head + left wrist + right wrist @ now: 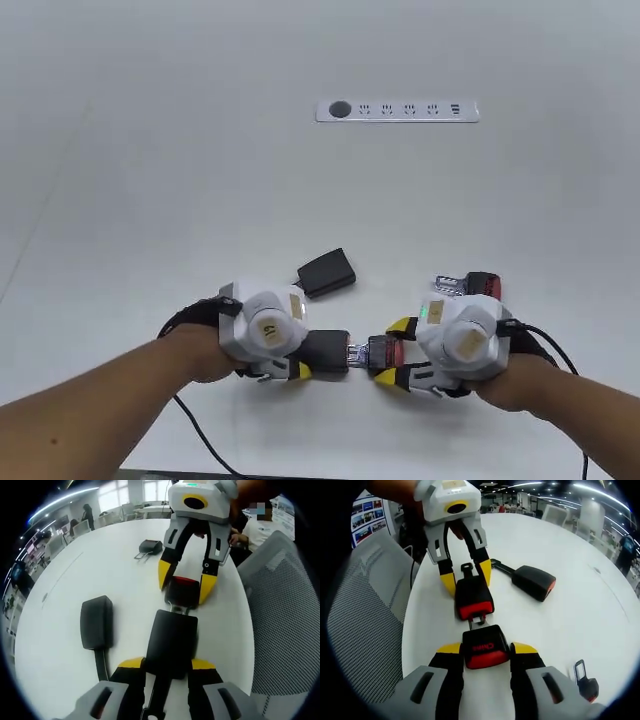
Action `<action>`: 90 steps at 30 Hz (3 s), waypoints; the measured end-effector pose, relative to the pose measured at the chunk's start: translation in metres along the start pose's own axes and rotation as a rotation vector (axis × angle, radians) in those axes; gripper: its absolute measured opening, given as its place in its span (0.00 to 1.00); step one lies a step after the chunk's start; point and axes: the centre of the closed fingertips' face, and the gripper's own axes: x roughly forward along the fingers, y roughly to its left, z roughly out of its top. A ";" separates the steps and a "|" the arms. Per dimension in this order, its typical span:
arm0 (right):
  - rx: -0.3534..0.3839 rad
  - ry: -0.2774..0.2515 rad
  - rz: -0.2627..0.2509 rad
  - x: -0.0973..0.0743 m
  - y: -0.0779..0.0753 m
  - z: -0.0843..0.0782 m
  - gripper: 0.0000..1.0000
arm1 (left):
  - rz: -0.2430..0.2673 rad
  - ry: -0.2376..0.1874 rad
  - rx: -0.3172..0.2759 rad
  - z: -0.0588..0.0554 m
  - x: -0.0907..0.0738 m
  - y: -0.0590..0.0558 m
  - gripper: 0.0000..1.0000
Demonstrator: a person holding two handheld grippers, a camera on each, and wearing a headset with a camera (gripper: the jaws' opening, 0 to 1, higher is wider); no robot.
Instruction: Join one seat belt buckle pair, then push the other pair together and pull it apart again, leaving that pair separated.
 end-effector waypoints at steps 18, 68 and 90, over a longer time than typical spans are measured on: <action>0.007 0.002 -0.006 0.005 0.000 0.013 0.34 | -0.016 0.027 0.030 0.000 0.002 0.000 0.33; -0.062 -0.061 0.052 0.008 -0.001 0.011 0.33 | -0.114 -0.125 0.177 -0.002 -0.002 0.002 0.31; -0.082 -0.122 0.070 0.001 0.005 0.021 0.32 | -0.128 -0.174 0.175 0.001 -0.005 -0.002 0.30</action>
